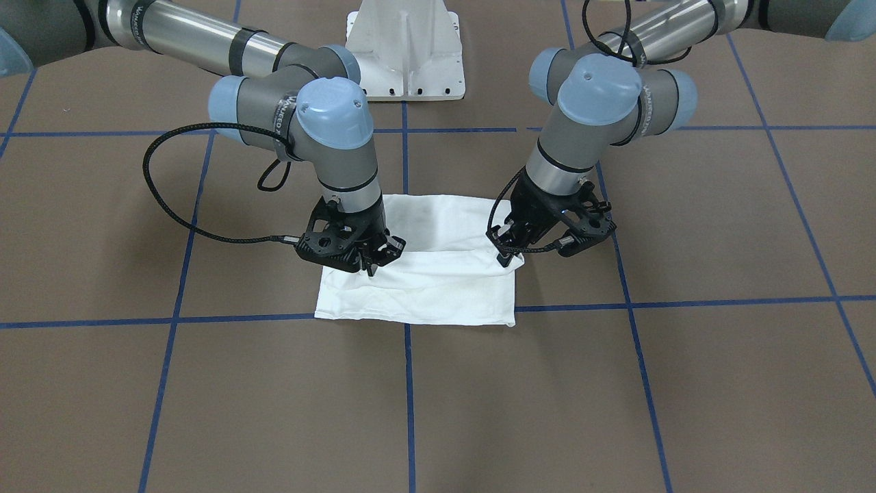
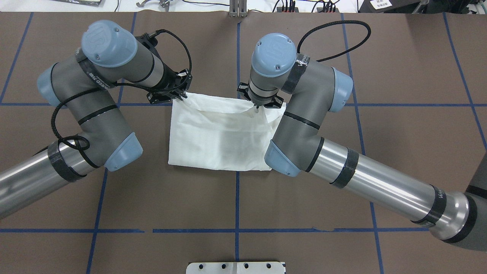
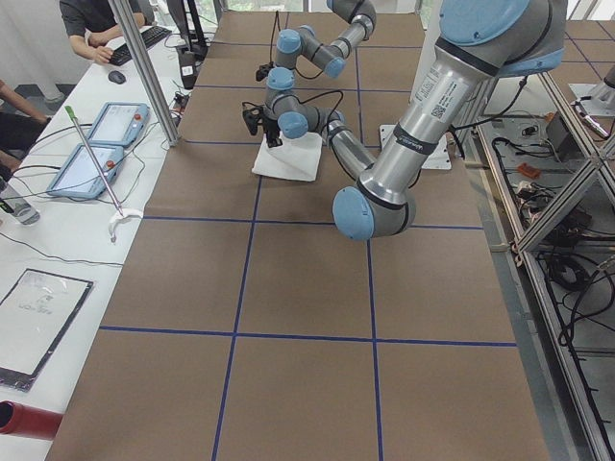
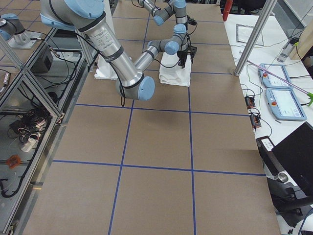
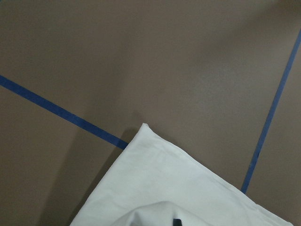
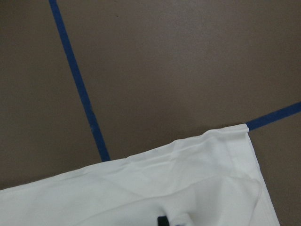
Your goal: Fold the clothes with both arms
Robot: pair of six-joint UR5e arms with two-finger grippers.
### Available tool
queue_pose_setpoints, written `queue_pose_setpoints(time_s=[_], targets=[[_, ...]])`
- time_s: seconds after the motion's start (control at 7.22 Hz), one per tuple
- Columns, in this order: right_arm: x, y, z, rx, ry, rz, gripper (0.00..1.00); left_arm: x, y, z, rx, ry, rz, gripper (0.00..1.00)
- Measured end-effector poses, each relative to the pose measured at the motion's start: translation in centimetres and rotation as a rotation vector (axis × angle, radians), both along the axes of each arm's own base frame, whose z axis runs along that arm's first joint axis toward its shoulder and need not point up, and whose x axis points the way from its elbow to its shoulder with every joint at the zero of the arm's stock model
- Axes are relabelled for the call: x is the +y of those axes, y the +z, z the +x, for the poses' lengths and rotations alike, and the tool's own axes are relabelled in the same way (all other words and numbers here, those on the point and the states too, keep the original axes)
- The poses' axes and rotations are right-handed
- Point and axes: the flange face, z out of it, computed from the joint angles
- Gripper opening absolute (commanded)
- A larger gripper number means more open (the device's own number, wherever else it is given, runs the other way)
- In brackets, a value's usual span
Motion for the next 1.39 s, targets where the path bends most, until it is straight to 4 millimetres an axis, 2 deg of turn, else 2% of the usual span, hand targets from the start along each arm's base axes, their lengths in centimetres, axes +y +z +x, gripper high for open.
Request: queue_pose_setpoints(time_s=[0.14,0.42,0.83,0.97,1.39], targets=[[-0.4,0.4,-0.3,0.000,0.002,0.001,1.00,-0.2,0.1,-0.2,-0.001,-0.007,-0.004,0.99],[-1.2,0.9,-0.1,-0.012,0.009,-0.001,1.00,-1.6,0.5,-1.5,-0.010,-0.039,-0.018,0.99],[-1.5,-0.2,0.9,-0.061,-0.023,-0.007,1.00,-3.9,1.4,-3.4,-0.030,-0.077,-0.034,0.99],[-0.5,-0.7,0.3,-0.070,-0.041,0.000,1.00,-4.0,1.6,-3.7,-0.034,-0.079,-0.032,0.99],[3.8,-0.6,-4.0,-0.033,-0.102,0.006,1.00,-4.2,2.0,-4.1,-0.039,-0.081,-0.032,0.99]])
